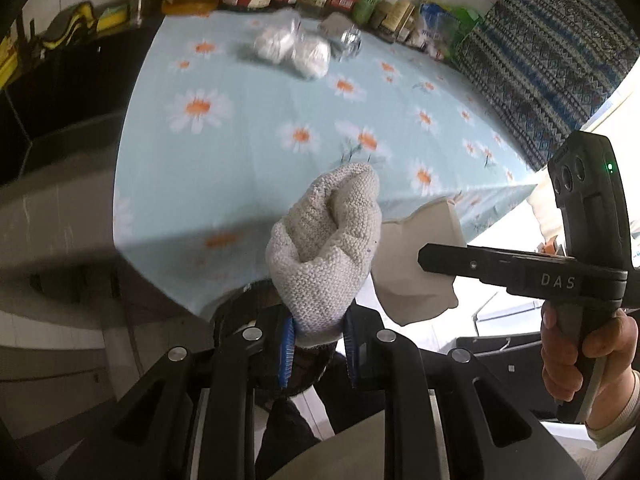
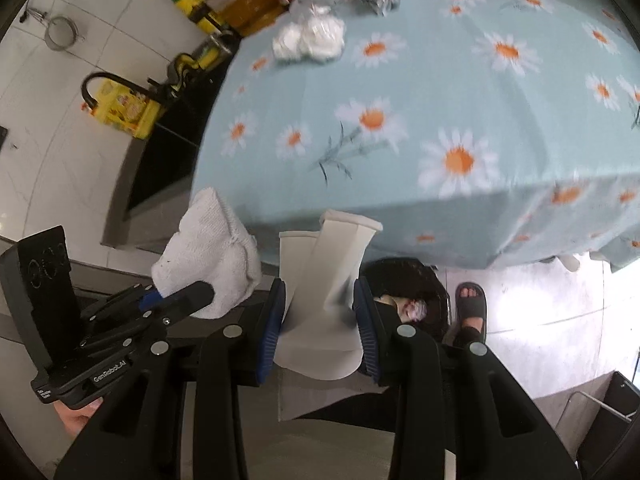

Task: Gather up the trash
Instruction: 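Carry the grey sock and white tissue down over the black trash bin, then open the left tool dropping the sock while the right tool drops the tissue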

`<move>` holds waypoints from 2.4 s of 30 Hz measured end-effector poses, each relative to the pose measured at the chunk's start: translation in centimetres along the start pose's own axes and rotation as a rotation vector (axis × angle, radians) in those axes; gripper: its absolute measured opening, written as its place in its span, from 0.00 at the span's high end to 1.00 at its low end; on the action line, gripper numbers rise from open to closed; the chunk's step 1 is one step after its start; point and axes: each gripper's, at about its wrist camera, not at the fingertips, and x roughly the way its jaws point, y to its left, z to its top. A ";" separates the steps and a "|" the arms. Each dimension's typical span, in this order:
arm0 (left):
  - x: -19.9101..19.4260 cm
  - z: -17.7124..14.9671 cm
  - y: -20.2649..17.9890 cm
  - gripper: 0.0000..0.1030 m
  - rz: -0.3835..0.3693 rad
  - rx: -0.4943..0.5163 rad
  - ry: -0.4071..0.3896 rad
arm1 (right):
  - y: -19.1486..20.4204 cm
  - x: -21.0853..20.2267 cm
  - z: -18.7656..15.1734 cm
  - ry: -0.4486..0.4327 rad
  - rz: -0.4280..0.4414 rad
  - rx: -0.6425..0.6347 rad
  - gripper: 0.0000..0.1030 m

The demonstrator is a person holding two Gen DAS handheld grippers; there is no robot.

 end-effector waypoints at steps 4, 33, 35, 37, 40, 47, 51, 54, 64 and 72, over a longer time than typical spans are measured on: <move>1.4 -1.7 1.0 0.82 0.005 -0.023 0.043 | -0.5 1.8 -1.1 0.036 -0.022 0.009 0.65; 15.2 -9.7 6.2 0.82 0.053 -0.166 0.384 | -7.9 15.5 -6.4 0.272 -0.124 0.175 0.64; 16.1 -10.2 6.8 0.81 0.050 -0.189 0.403 | -8.3 16.1 -6.4 0.282 -0.123 0.187 0.64; 17.1 -10.6 7.2 0.82 0.032 -0.226 0.424 | -8.7 16.8 -6.4 0.291 -0.134 0.195 0.64; 17.9 -10.9 7.7 0.81 0.033 -0.242 0.441 | -9.3 17.8 -6.6 0.311 -0.133 0.214 0.64; 19.0 -11.2 8.0 0.81 0.047 -0.258 0.469 | -9.6 19.2 -6.8 0.339 -0.148 0.200 0.64; 19.0 -10.9 8.0 0.69 0.058 -0.273 0.474 | -9.2 19.5 -6.6 0.335 -0.148 0.177 0.56; 19.0 -10.7 8.0 0.62 0.067 -0.271 0.475 | -9.4 19.1 -6.3 0.321 -0.150 0.191 0.45; 18.5 -10.1 8.3 0.62 0.069 -0.274 0.463 | -9.5 17.7 -5.6 0.295 -0.152 0.199 0.45; 16.9 -9.5 7.9 0.62 0.070 -0.256 0.429 | -8.6 16.1 -5.4 0.270 -0.158 0.186 0.45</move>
